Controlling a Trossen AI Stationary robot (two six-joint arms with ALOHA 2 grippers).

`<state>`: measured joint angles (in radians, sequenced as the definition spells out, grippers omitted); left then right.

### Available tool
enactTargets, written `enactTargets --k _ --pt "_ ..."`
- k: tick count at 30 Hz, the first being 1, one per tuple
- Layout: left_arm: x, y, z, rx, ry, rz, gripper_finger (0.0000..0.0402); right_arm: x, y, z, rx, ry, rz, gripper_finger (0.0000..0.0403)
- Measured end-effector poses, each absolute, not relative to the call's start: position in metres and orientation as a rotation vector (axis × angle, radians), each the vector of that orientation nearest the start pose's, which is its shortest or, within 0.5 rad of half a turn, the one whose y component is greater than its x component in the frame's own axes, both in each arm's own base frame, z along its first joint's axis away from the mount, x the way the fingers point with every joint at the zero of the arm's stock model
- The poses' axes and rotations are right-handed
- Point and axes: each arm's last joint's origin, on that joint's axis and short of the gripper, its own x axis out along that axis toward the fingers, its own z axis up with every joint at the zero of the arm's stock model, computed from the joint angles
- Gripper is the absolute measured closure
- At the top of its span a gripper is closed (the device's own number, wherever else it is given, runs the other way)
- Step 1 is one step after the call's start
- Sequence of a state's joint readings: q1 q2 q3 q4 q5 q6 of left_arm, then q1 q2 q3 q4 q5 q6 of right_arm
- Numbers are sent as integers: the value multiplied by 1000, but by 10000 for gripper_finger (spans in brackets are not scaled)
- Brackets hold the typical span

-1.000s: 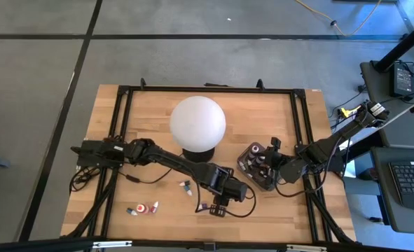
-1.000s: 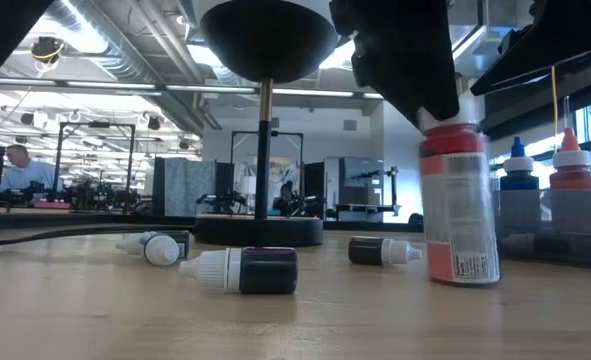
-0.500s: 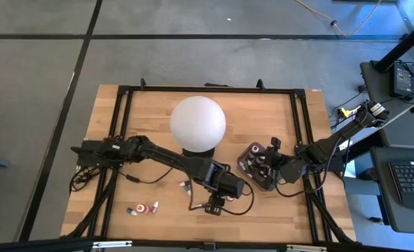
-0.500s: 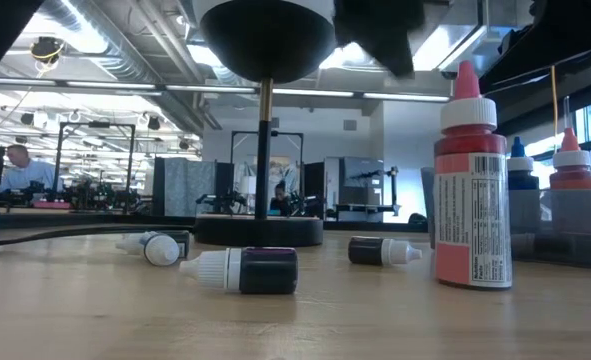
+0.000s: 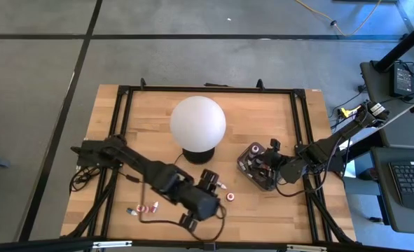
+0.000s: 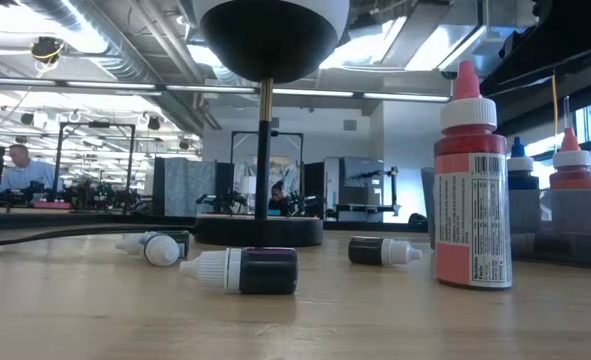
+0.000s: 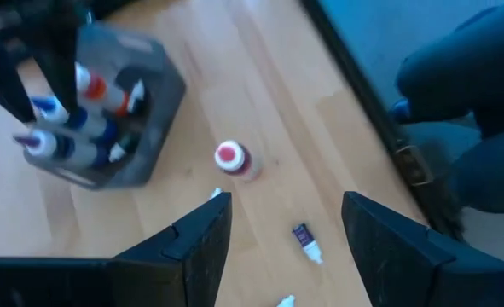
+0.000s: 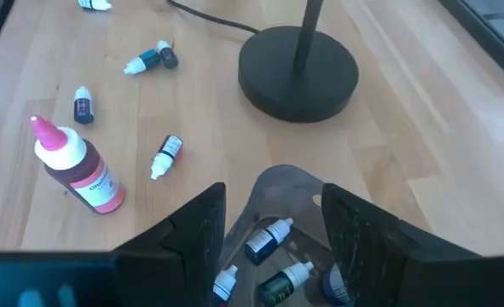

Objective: Pick & Place food coloring
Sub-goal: Put the large pink food coloring bottle into the black container

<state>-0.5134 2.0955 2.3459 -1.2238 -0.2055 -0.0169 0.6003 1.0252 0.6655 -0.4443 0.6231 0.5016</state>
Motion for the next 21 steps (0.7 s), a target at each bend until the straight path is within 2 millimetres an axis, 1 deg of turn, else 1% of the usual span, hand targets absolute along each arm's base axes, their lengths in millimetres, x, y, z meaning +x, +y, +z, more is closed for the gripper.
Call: enactTargets --k 2,4,7,10,12,13,14,16,18,19,21 --pt "368 -208 384 324 873 -297 185 173 98 234 48 616 -180 205" --pt "358 -207 396 327 844 -311 187 175 100 236 59 604 -140 205" --pt "338 -197 419 339 798 -268 186 180 105 241 36 556 -57 205" --pt "309 -177 452 377 715 -181 183 186 110 245 -1 501 -2 205" --pt "283 -161 474 410 673 -122 183 190 113 244 -19 486 22 205" --pt "270 -153 483 405 661 -92 183 191 114 243 -27 489 29 205" --pt "258 -144 491 358 656 -63 182 192 115 242 -38 492 33 205" --pt "235 -130 501 236 667 -19 182 194 116 240 -52 498 34 205" --pt "214 -119 506 187 703 2 183 194 116 238 -59 503 34 205" --pt "206 -114 507 162 718 35 184 195 116 238 -62 503 33 205" --pt "195 -108 513 125 663 111 186 196 115 238 -74 498 33 205"
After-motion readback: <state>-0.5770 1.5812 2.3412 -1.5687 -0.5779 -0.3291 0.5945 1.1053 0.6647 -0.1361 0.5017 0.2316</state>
